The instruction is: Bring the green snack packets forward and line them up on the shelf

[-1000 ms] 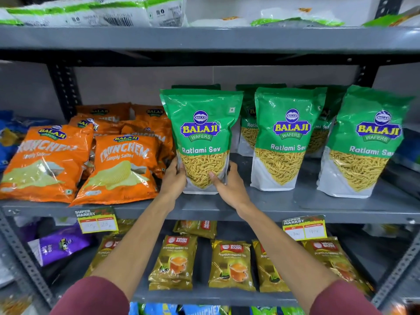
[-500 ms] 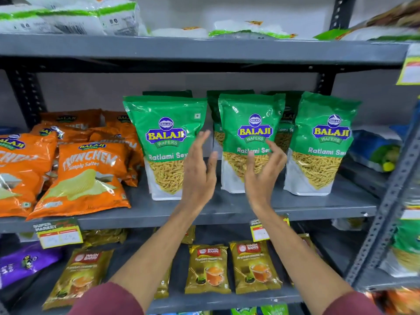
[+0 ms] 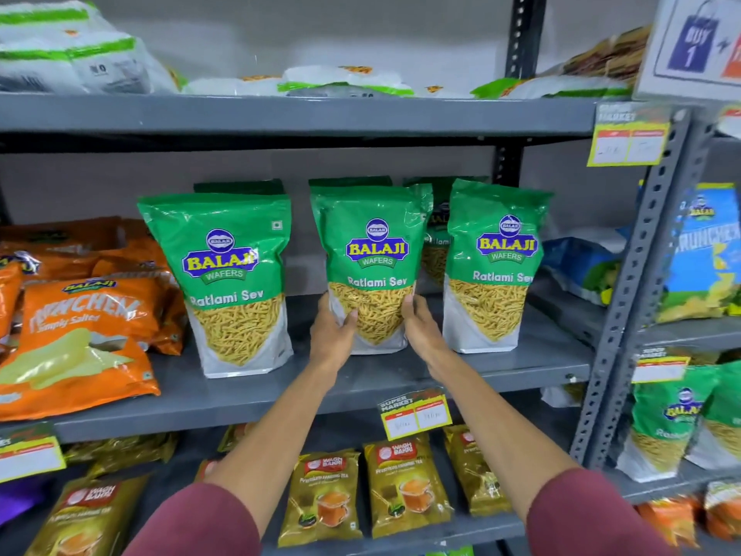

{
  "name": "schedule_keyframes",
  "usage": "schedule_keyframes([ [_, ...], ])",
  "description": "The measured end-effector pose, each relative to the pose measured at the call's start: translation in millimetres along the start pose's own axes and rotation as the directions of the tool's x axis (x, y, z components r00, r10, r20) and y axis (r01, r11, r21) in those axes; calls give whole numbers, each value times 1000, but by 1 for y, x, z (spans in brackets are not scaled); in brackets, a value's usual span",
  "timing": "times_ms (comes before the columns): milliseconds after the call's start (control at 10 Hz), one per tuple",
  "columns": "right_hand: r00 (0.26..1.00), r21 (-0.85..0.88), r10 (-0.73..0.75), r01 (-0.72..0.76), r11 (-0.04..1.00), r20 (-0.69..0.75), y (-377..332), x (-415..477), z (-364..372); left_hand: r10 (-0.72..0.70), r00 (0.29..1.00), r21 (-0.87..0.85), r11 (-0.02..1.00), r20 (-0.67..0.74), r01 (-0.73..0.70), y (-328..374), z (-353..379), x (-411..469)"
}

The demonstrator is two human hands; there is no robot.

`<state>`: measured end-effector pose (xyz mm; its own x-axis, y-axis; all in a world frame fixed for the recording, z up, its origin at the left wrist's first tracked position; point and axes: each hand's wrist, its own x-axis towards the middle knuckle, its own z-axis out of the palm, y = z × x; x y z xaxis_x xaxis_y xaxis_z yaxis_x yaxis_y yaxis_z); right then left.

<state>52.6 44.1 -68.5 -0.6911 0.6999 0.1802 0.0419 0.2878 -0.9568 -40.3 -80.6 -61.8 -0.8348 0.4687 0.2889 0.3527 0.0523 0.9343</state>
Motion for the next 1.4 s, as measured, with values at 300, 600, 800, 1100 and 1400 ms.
schedule_keyframes([
  [300, 998, -11, -43, 44, 999, 53, 2, -20, -6, 24, 996, 8, 1000, -89, -24, -2, 0, -21],
  [600, 607, -213, -540, 527, 823, -583, 11, -39, -69, 596, 755, 275, 800, -273, -533, 32, 63, -55],
  [800, 680, 42, -115, 210, 977, -724, 26, -12, -138, 335, 939, 11, 941, 74, -337, 50, 131, -46],
  [1100, 970, 35, 23, -15, 999, -240, 56, 3, -160, -9, 979, 53, 999, 202, -2, 51, 161, -30],
  [1400, 843, -118, -204, 168, 979, -497, 45, -19, -148, 206, 962, 173, 956, 179, -237, 52, 143, -54],
])
